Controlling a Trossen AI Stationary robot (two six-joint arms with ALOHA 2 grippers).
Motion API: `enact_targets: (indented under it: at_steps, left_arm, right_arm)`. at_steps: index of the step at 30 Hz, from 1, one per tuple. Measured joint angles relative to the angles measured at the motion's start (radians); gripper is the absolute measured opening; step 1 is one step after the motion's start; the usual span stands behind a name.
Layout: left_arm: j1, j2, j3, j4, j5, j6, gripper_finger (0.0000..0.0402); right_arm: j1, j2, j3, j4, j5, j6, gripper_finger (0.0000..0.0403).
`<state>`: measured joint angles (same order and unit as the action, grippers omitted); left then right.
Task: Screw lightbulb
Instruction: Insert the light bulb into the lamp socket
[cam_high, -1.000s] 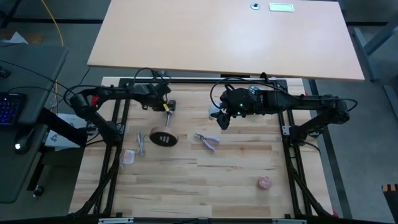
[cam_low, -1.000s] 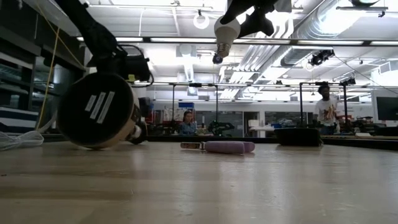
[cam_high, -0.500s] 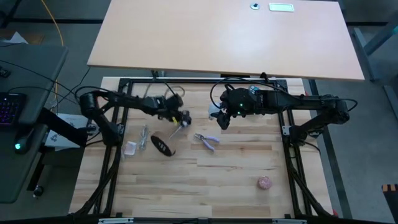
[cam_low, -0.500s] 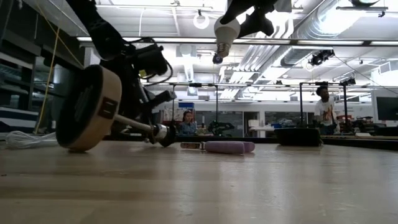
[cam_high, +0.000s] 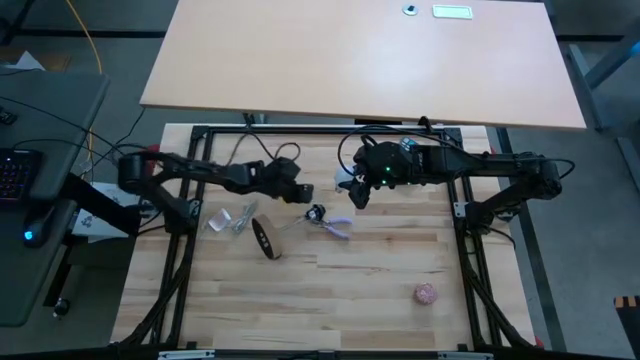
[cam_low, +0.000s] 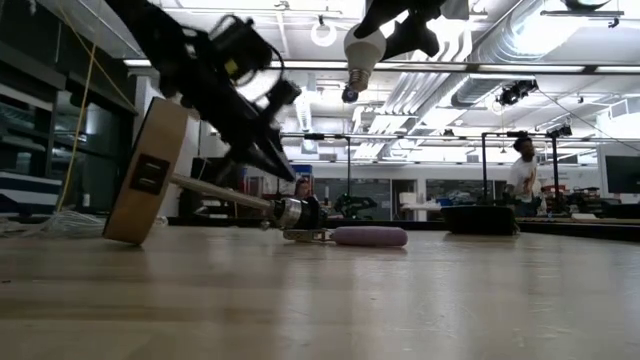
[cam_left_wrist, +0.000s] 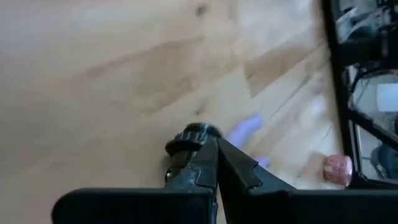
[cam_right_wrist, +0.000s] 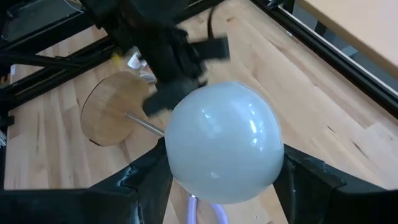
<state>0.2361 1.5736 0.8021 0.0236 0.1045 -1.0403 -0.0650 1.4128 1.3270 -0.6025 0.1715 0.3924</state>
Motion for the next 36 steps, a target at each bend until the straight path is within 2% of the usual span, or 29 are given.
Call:
enact_targets:
  at_steps: [4,8,10,12,17,21,26,29,31,34,36]
  left_arm:
    - [-0.024,-0.161,0.000,-0.198,-0.112,0.046,0.0000]
    - [-0.104,-0.314,0.000,-0.387,-0.242,0.010,0.0000]
    - [-0.154,-0.369,0.000,-0.434,-0.282,-0.026,0.0000]
    - [-0.209,-0.411,0.000,-0.426,-0.305,0.003,0.0000]
    - [-0.293,-0.491,0.000,-0.403,-0.274,0.328,0.0003]
    - [-0.287,-0.528,0.028,-0.470,-0.169,0.490,0.0034]
    - [-0.297,-0.510,0.183,-0.646,-0.084,0.882,0.0111]
    - [-0.316,-0.471,0.298,-0.760,-0.095,1.181,0.0166]
    - [-0.328,-0.438,0.360,-0.835,-0.150,1.343,0.0200]
    - [-0.340,-0.378,0.417,-0.953,-0.212,1.471,0.0245]
    - [-0.352,-0.334,0.438,-1.042,-0.169,1.495,0.0264]
  right_arm:
    - [0.000,0.000,0.000,0.000,0.000,-0.008,0.0233]
    - [0.000,0.000,0.000,0.000,-0.001,-0.008,0.0233]
    - [0.000,0.000,0.000,0.000,-0.001,-0.008,0.0233]
    - [0.000,0.000,0.000,0.000,-0.001,-0.011,0.0233]
    - [0.000,0.000,0.000,0.000,-0.005,-0.045,0.0233]
    - [-0.005,0.000,0.000,0.000,-0.005,-0.030,0.0233]
    - [-0.007,0.000,0.000,-0.011,-0.018,-0.026,0.0233]
    - [-0.007,0.000,0.000,-0.011,-0.021,-0.008,0.0233]
    - [-0.007,0.000,0.000,-0.021,-0.024,0.022,0.0233]
    - [-0.007,0.000,0.000,-0.035,-0.031,0.049,0.0233]
    - [-0.007,0.000,0.000,-0.049,-0.034,0.054,0.0233]
